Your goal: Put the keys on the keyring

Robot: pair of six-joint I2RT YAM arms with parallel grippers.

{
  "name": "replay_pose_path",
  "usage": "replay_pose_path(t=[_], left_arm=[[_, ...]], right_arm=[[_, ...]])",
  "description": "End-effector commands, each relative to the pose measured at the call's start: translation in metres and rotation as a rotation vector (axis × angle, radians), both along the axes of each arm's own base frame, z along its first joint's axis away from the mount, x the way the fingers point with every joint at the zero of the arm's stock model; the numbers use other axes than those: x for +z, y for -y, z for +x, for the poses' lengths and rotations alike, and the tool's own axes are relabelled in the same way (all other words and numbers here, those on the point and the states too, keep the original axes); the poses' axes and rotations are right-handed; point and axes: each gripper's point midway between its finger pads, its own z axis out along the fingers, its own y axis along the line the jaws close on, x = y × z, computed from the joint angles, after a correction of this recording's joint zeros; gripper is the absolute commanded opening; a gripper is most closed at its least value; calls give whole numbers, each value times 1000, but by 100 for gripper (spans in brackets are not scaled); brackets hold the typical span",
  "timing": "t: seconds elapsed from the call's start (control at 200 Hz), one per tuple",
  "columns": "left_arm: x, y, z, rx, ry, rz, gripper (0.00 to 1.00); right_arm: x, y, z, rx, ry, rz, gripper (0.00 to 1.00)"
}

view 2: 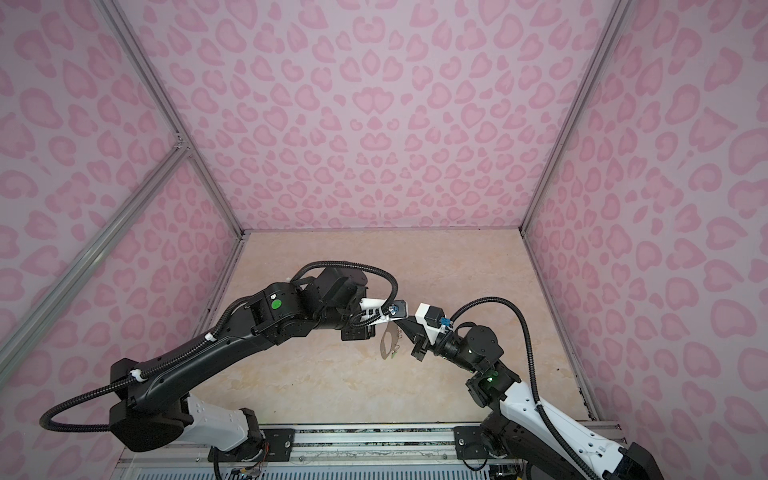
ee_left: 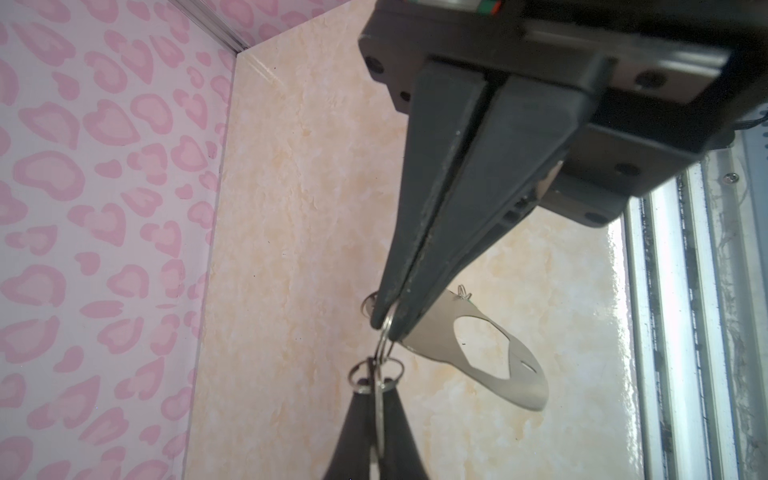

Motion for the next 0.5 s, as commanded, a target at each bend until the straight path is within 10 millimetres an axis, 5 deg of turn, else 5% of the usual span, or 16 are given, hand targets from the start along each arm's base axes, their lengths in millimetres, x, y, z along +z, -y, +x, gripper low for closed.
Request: replay_pose_path(t=[0.0,0.495], left_arm=[[4,3,-1,-18,9,13,3],[2,5,-7,-58,26,68,3]], right_arm=[[6,0,-8,47,16,16,0],[-4,-8,-15,111,-21,-68,0]])
